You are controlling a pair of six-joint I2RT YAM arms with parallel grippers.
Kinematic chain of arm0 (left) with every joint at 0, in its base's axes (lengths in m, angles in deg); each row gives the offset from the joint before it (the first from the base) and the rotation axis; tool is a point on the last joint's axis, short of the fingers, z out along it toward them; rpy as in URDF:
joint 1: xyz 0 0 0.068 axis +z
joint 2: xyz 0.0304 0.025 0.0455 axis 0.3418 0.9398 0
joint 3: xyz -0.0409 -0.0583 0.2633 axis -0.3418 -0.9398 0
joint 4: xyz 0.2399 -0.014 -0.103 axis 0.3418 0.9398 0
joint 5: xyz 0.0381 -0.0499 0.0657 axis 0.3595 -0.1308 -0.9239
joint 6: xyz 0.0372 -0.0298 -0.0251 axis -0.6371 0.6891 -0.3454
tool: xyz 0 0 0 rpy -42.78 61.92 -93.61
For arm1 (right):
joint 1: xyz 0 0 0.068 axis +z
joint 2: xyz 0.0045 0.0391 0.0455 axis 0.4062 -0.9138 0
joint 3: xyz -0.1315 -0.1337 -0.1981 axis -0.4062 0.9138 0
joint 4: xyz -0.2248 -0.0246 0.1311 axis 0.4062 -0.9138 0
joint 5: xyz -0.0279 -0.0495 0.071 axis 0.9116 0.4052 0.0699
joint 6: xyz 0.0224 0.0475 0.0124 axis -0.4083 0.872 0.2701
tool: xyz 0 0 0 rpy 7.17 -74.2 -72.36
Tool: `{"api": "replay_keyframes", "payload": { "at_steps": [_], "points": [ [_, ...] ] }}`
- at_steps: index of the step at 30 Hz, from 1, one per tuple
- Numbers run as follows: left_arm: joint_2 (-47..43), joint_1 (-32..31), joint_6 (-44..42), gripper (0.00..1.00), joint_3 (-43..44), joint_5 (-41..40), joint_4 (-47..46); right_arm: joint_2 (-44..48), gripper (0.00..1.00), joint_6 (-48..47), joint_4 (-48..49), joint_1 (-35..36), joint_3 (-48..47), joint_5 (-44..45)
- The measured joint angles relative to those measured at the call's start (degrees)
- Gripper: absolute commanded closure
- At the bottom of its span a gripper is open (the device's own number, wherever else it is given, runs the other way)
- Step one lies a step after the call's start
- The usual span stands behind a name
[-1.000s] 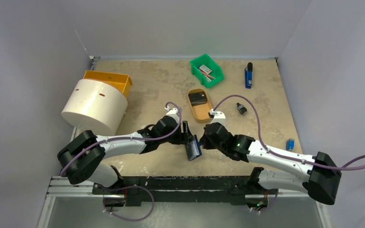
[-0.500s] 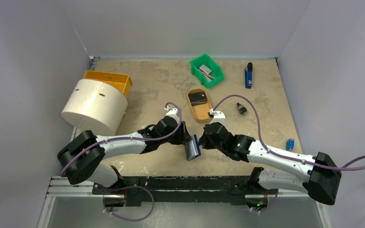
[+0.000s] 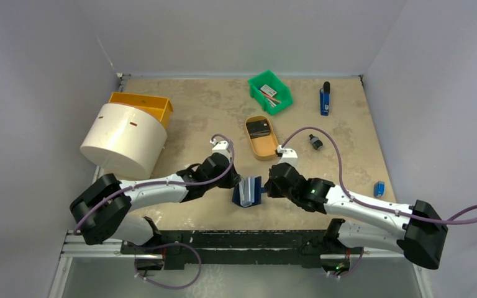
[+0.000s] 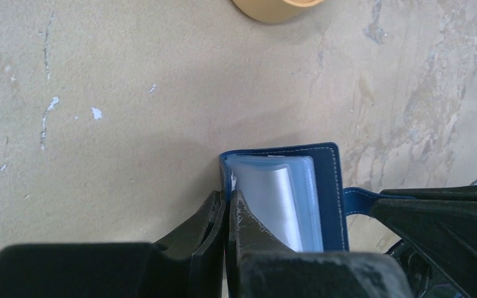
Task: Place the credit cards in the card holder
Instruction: Open the card holder at the center of the board.
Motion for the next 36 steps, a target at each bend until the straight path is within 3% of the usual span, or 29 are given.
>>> {"api": "replay_keyframes", "payload": {
  "at_steps": [5,9,11,13,18,22,30,36],
  "points": [
    [-0.2,0.0,0.0,1.0,-0.9,-0.9,0.5,-0.8,1.0,2.3,-2.4,0.0,2.4,0.2],
    [-0.2,0.0,0.0,1.0,-1.0,-1.0,1.4,-2.4,0.62,4.6,-5.6,0.0,2.7,0.2],
    [-0.2,0.0,0.0,1.0,-1.0,-1.2,1.7,-1.6,0.5,5.4,-6.5,0.0,2.7,0.2],
    [-0.2,0.0,0.1,1.0,-1.0,-1.7,2.2,0.2,0.47,5.5,-7.3,0.0,2.7,0.2],
    [-0.2,0.0,0.1,1.0,-1.0,-2.5,3.2,6.0,0.51,3.1,-8.4,0.0,1.1,-0.1],
    [-0.4,0.0,0.5,1.0,-1.0,-3.1,3.8,6.1,0.62,-1.0,-6.0,0.0,-3.0,-4.0],
    [-2.0,0.0,0.8,1.0,-1.0,-4.3,4.2,-3.5,0.72,-5.2,4.5,0.0,-8.5,-13.6],
    [-2.2,0.0,1.2,1.0,-1.0,-5.0,4.4,-7.8,0.8,-6.8,6.9,0.0,-8.7,-16.8]
  ]
}}
